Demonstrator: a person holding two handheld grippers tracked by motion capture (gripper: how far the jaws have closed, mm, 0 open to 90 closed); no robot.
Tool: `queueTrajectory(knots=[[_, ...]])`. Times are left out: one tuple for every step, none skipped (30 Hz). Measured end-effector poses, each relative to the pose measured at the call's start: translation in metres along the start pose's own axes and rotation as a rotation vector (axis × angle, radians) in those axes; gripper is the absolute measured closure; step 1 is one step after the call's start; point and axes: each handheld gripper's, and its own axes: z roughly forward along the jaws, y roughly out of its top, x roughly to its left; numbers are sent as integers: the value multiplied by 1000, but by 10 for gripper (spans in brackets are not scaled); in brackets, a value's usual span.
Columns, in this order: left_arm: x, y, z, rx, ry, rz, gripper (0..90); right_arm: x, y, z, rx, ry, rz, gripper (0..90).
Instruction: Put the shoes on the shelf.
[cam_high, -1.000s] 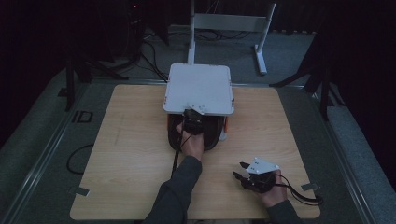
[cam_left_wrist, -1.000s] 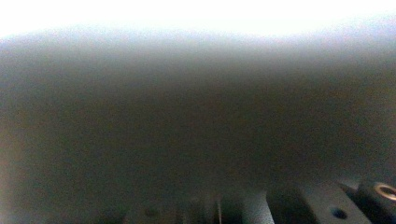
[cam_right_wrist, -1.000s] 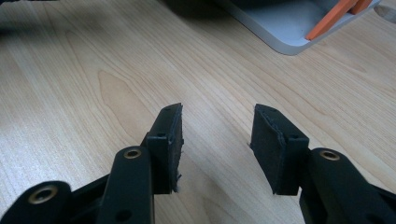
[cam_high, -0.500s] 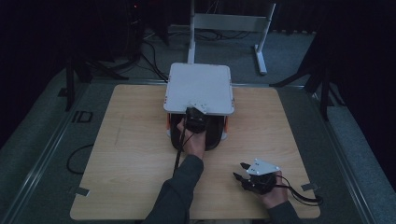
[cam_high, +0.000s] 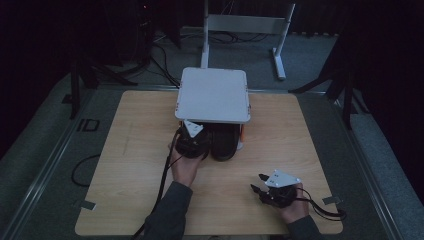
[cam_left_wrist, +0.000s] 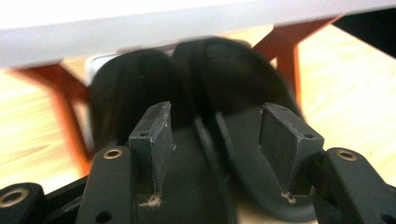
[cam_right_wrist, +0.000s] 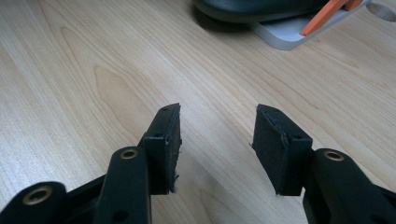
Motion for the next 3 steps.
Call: queueTrajectory(knots=[[6, -4, -5, 8, -3, -10, 441, 0, 0, 0, -1, -2, 3, 508], [12, -9, -9, 15, -2, -14, 439, -1, 0, 0, -4, -3, 2, 506], [12, -9, -9, 15, -2, -14, 433, -2, 0, 0, -1, -5, 3, 504]])
